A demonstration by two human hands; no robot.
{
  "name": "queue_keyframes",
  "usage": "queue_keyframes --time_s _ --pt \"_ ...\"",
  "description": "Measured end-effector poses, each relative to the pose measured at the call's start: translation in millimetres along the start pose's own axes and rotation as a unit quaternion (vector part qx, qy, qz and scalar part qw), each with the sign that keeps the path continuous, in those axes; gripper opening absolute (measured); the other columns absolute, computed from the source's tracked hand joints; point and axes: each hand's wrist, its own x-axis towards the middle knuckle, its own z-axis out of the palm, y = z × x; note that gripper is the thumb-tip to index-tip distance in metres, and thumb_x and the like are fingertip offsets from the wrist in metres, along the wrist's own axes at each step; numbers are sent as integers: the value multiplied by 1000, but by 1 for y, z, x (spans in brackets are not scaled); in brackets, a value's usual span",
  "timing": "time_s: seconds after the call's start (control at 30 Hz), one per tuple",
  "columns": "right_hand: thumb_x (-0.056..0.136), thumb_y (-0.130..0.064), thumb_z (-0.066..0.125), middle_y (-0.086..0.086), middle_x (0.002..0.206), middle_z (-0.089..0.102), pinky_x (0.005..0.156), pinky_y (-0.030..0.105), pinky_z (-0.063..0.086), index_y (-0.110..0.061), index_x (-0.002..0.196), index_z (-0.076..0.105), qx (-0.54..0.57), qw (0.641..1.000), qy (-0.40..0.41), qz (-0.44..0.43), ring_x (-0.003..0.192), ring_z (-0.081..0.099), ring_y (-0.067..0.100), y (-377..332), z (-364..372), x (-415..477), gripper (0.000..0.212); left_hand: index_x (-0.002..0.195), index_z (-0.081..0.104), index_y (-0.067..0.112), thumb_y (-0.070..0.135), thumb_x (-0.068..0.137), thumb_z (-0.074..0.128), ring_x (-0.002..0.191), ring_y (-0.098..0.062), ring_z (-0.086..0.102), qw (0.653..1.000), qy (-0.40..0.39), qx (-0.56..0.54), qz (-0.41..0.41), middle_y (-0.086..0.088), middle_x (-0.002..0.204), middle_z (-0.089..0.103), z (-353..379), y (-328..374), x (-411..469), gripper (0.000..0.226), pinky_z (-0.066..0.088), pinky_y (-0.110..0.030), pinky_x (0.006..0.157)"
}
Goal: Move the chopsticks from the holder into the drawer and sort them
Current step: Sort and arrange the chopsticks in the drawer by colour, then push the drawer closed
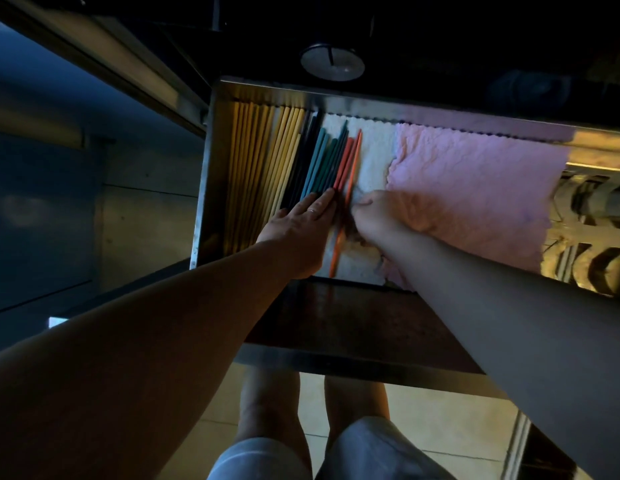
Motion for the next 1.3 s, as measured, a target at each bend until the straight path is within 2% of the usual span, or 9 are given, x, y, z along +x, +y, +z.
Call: queue_keyframes --time_s 0.1,0.2,0.33,0.6,0.73,0.9,1.0,1.2,1.3 --pt "83 -10 50 11 59 56 55 39 57 -12 60 53 37 999 -17 23 57 65 30 -6 6 -5 23 155 -9 24 19 96 42 148 -13 -11 1000 -16 17 13 11 160 -23 -5 -4 -1 78 18 -45 117" --pt "83 -12 51 18 67 65 62 52 60 -12 62 58 86 995 -22 45 65 70 37 -7 9 -7 22 154 -13 23 23 95 47 148 -14 -13 998 -38 41 34 9 159 -26 -9 -10 -1 84 18 -46 116" --pt "80 -15 56 13 67 66 61 48 60 -16 66 60 127 990 -13 58 68 71 35 -2 11 -14 15 153 -14 23 22 93 49 148 -14 -15 996 -66 43 45 9 158 -27 -13 -12 1 87 17 -47 118" --pt "90 -21 56 11 95 70 71 37 56 -22 82 62 164 984 -41 51 84 69 27 4 3 -51 10 152 -17 25 28 93 57 146 -18 -19 992 -91 81 46 7 158 -29 -18 -15 -13 94 4 -47 118" --pt "91 -24 55 10 99 70 66 30 52 -18 96 66 125 992 -5 9 82 66 22 2 -17 -85 13 151 -16 25 32 96 53 147 -21 -17 994 -89 62 30 5 159 -26 -34 -6 -48 89 4 -48 118" --pt "90 -33 53 6 124 63 87 26 44 -17 121 62 28 999 29 -37 109 60 24 -4 -49 -133 36 155 0 25 34 99 48 148 -26 -13 998 -55 -13 -32 1 162 -16 -68 15 -101 74 7 -50 118" --pt "88 -44 49 2 130 60 90 27 43 -24 129 55 -10 999 18 -37 113 58 23 -8 -70 -167 46 155 8 27 39 99 45 149 -28 -7 996 -27 -61 -56 1 163 -9 -88 31 -134 68 9 -51 118" --pt "91 -42 49 10 122 61 92 40 48 -24 120 52 -115 984 57 -123 107 58 31 -6 -108 -225 34 154 13 29 49 98 37 149 -31 1 996 -2 -74 -48 0 164 2 -103 68 -189 64 14 -53 115" --pt "89 -53 47 4 136 49 101 51 38 -35 129 40 -198 969 67 -132 125 45 30 10 -125 -247 44 152 17 30 53 97 36 148 -31 6 995 4 -81 -50 0 164 6 -100 90 -207 63 17 -52 115"
